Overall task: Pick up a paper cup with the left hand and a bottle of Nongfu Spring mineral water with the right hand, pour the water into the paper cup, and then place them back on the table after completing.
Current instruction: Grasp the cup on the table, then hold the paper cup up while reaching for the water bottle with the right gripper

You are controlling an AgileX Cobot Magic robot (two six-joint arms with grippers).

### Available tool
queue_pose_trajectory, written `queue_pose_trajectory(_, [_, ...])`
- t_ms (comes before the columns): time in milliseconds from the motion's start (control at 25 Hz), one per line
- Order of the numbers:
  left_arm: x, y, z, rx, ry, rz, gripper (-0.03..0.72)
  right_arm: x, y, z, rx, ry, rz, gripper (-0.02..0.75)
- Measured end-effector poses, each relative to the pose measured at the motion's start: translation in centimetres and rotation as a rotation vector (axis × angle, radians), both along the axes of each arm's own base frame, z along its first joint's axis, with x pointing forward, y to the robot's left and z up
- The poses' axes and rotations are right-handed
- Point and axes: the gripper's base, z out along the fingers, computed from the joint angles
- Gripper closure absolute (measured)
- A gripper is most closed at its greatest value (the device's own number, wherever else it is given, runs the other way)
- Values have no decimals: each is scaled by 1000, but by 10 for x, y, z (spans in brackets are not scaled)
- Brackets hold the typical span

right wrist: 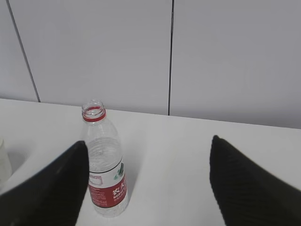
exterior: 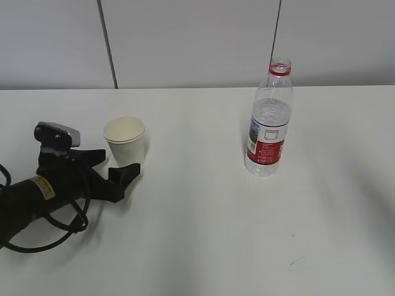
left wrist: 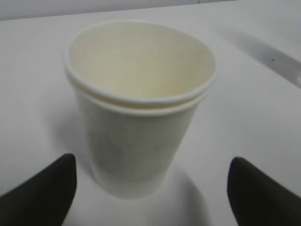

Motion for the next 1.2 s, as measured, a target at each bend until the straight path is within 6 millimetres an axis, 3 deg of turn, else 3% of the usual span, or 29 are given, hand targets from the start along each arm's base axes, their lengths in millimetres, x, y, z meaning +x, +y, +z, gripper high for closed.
queue_pose_trajectory(440, [42,-19,-6,-40,-78,57,96,0,0,0,1,-5,0,150])
queue_pose_trajectory(680, [46,-20,-10,-40,-79,60,105,0,0,2,2,-17,1,150])
queue_pose_trajectory(1000, [47,-21,-9,-42,-84,56,284,0,0,2,3,-23,2,150])
queue_pose_trajectory(1200, [46,-21,-9,-42,-86,47,302,0,0,2,3,-23,2,150])
